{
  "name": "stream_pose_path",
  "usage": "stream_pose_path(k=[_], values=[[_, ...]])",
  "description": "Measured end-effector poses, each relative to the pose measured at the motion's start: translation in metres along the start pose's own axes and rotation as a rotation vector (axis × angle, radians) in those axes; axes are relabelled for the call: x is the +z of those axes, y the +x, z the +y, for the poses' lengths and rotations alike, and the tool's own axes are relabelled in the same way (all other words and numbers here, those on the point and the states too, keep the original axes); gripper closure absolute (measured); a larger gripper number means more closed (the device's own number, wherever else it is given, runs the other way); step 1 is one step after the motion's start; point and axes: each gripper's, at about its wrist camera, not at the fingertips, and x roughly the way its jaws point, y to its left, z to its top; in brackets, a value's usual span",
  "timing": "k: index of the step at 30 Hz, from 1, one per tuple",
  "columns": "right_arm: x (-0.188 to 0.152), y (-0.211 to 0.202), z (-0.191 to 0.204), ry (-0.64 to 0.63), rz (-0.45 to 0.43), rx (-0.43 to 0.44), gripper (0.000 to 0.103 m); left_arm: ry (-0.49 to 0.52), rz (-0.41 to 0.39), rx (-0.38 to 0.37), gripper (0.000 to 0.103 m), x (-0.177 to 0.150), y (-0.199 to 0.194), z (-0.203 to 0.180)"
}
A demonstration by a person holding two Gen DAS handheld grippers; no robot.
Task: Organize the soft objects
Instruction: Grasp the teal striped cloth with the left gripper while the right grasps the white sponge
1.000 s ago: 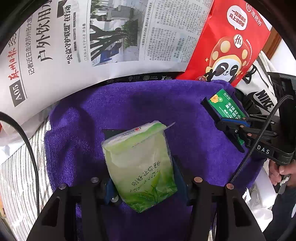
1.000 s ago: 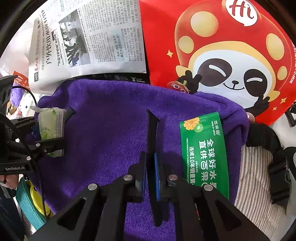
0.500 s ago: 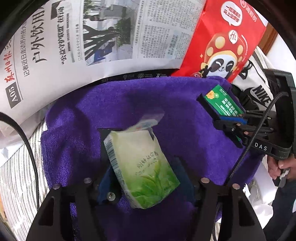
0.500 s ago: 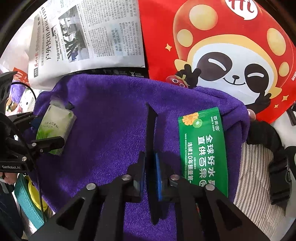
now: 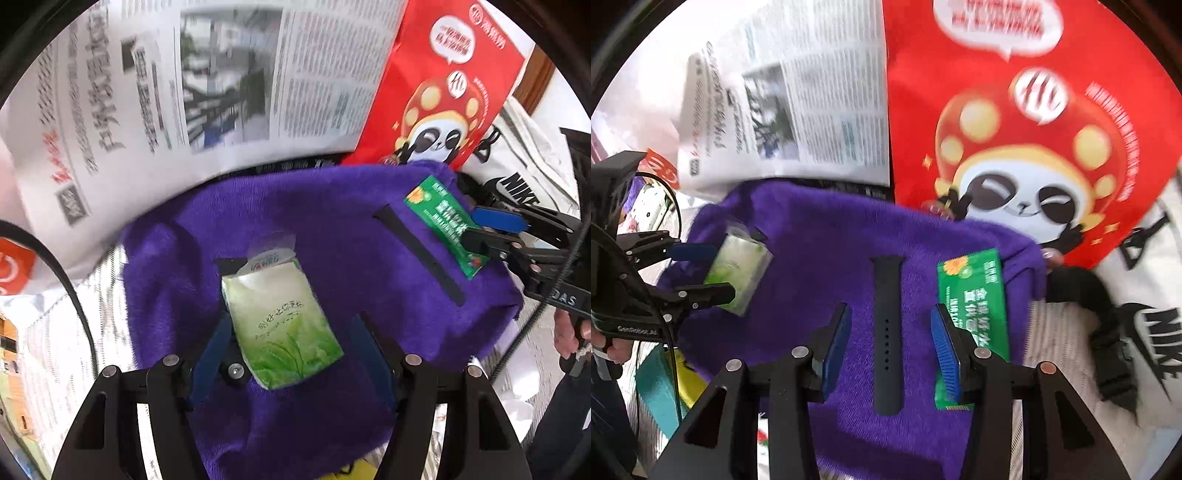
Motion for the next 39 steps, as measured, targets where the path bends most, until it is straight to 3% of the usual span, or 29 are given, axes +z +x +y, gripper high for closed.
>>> stream_pose_path(k=[3,11,16,21,24,31,33,39], values=[[-0.017,-0.03,-0.003,0.012,-0.043,-0.009,0.042,0.004,-0.025,0.004,0.036,-0.002,-0.017,-0.004],[-0.099,-0.092,-0.008,0.077,-0.059,0.003,0.038,0.006,-0.081,0.017,0.035,-0.01,-0.054,-0.02],[-0.14,-0.103,0.005,0.07,-0.046,-0.083,0.034,0.01,-0.078,0.009,0.035,-0.035,-0.073,-0.026],[-0.174,-0.101,0.006,0.057,-0.022,-0.097,0.033,-0.012,-0.089,0.036,0.035,-0.069,-0.097,-0.019],[-0.183,-0.098,0.008,0.059,-0.014,-0.083,0.033,-0.036,-0.091,0.032,0.035,-0.084,-0.104,-0.015],[-0.193,-0.086,0.025,-0.012,0.007,-0.15,0.032,-0.04,-0.081,0.011,0.035,-0.1,-0.107,-0.021],[-0.198,-0.081,0.018,0.027,0.03,-0.156,0.032,-0.04,-0.076,0.008,0.035,-0.104,-0.107,-0.022],[-0.21,-0.09,0.001,0.209,0.001,-0.056,0.032,-0.041,-0.056,-0.007,0.035,-0.112,-0.1,-0.026]])
